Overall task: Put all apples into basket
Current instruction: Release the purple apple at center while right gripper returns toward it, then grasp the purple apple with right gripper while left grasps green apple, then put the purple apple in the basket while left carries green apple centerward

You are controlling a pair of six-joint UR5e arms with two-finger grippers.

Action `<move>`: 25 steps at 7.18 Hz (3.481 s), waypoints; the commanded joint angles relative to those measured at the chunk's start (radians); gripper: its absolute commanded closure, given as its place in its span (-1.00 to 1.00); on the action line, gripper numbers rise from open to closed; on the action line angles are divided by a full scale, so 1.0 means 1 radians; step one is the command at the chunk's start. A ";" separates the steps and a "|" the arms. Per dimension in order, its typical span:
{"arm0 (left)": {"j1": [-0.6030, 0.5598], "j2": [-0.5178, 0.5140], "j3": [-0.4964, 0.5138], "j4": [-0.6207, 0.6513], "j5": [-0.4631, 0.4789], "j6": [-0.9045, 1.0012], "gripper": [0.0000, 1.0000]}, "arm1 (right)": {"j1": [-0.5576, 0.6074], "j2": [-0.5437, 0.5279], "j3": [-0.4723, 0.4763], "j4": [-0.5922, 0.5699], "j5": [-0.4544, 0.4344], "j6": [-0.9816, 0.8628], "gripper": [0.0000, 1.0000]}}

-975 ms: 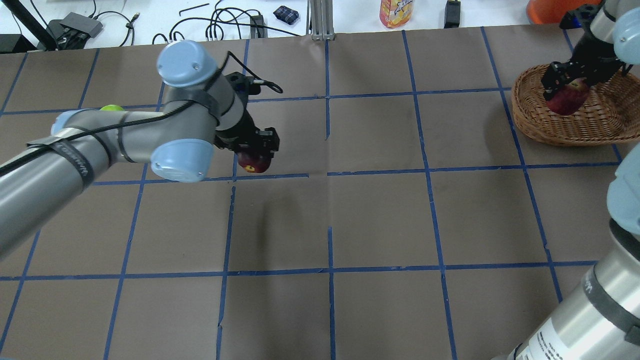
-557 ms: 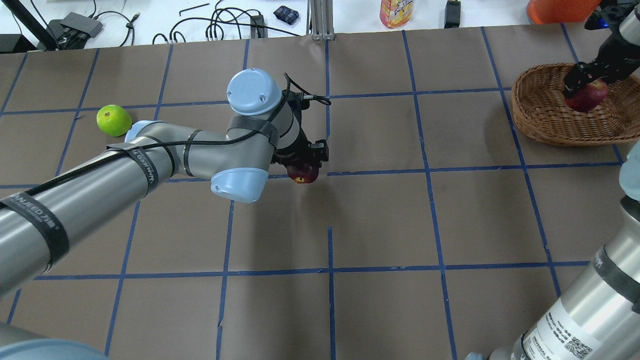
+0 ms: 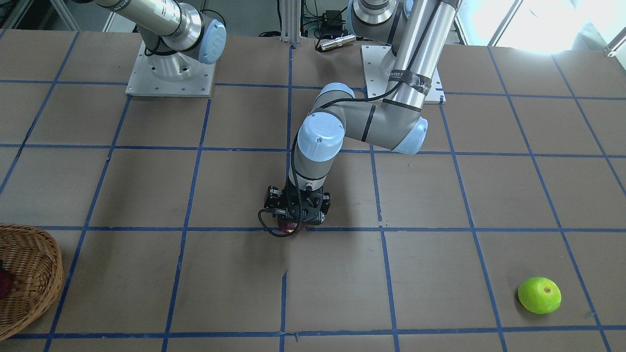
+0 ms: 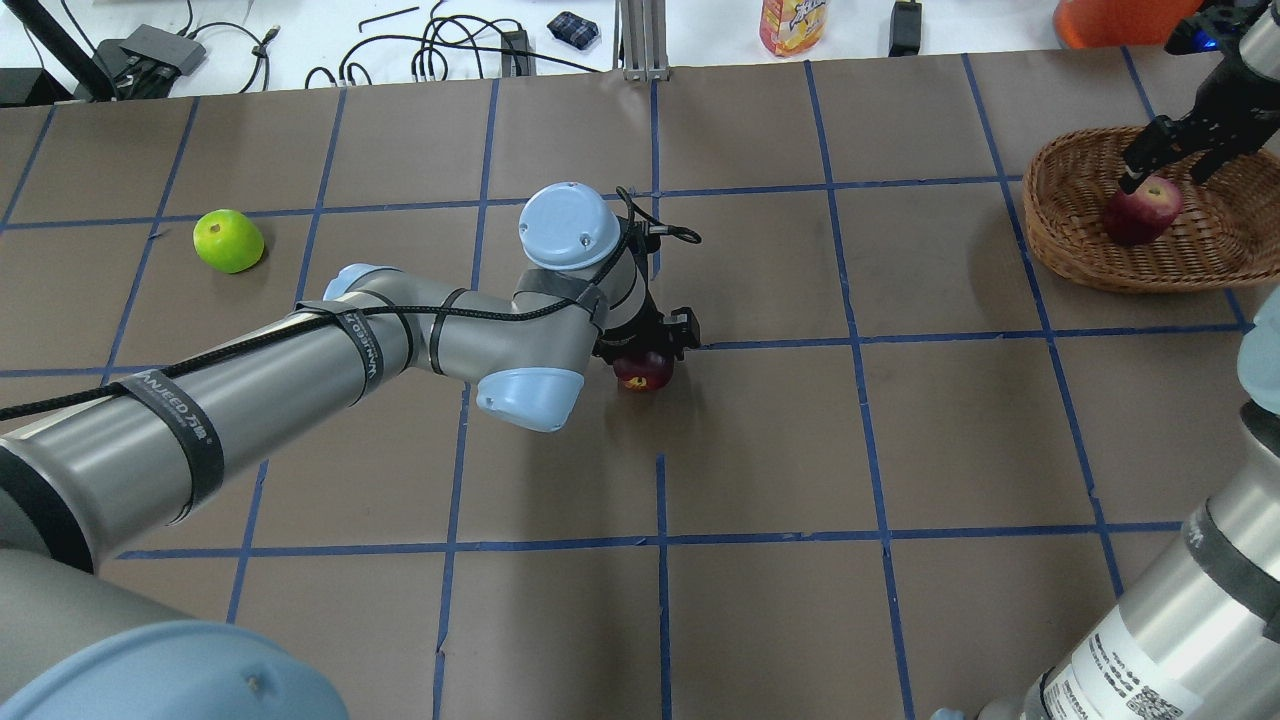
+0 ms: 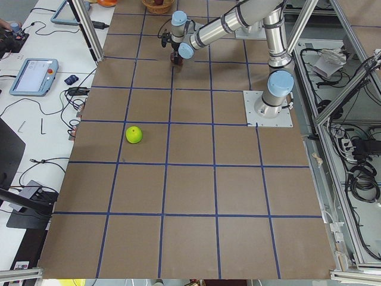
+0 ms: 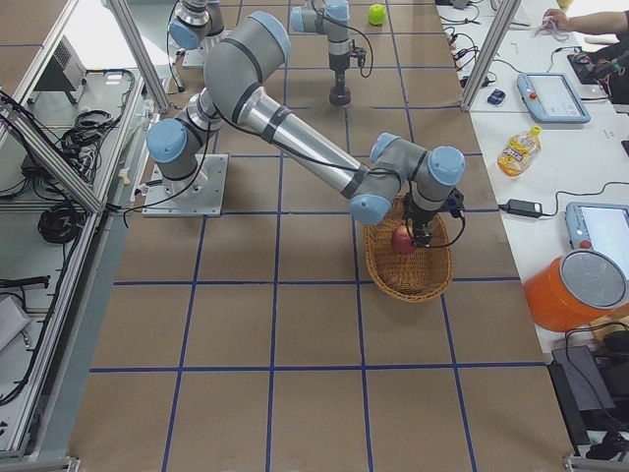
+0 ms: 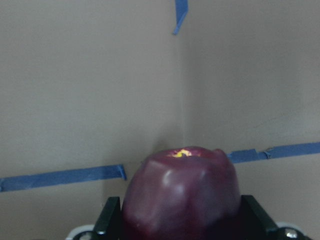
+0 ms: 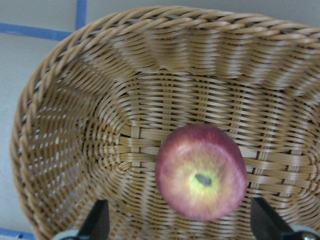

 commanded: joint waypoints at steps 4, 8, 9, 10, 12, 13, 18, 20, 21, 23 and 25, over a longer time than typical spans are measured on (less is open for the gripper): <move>0.360 0.101 0.252 -0.470 0.003 0.474 -1.00 | 0.438 -0.260 0.237 0.070 0.006 0.615 -1.00; 0.692 -0.049 0.323 -0.386 0.065 1.002 -1.00 | 0.837 -0.187 0.331 -0.199 -0.007 1.195 -1.00; 0.705 -0.102 0.378 -0.372 0.143 1.075 -1.00 | 0.861 -0.152 0.334 -0.254 -0.013 1.235 -1.00; 0.710 -0.157 0.445 -0.370 0.147 1.117 -1.00 | 0.890 -0.125 0.335 -0.266 -0.014 1.238 -1.00; 0.711 -0.227 0.540 -0.372 0.150 1.181 -1.00 | 0.911 -0.070 0.349 -0.341 -0.016 1.235 -1.00; 0.713 -0.245 0.550 -0.372 0.150 1.186 -1.00 | 0.915 -0.061 0.393 -0.390 -0.016 1.232 -0.96; 0.765 -0.252 0.529 -0.385 0.178 1.269 -1.00 | 0.886 -0.083 0.451 -0.538 -0.050 1.220 0.69; 0.768 -0.264 0.525 -0.385 0.178 1.274 -0.31 | 0.700 -0.180 0.332 -0.279 0.015 1.072 0.69; 0.768 -0.246 0.528 -0.414 0.175 1.263 0.71 | 0.551 -0.209 0.316 -0.159 0.023 0.801 0.71; 0.722 -0.156 0.583 -0.683 0.150 1.116 0.75 | 0.229 -0.217 0.303 -0.139 0.017 0.378 0.74; 0.430 -0.091 0.582 -0.720 0.083 0.721 0.76 | 0.033 -0.126 0.273 -0.206 0.055 0.107 0.95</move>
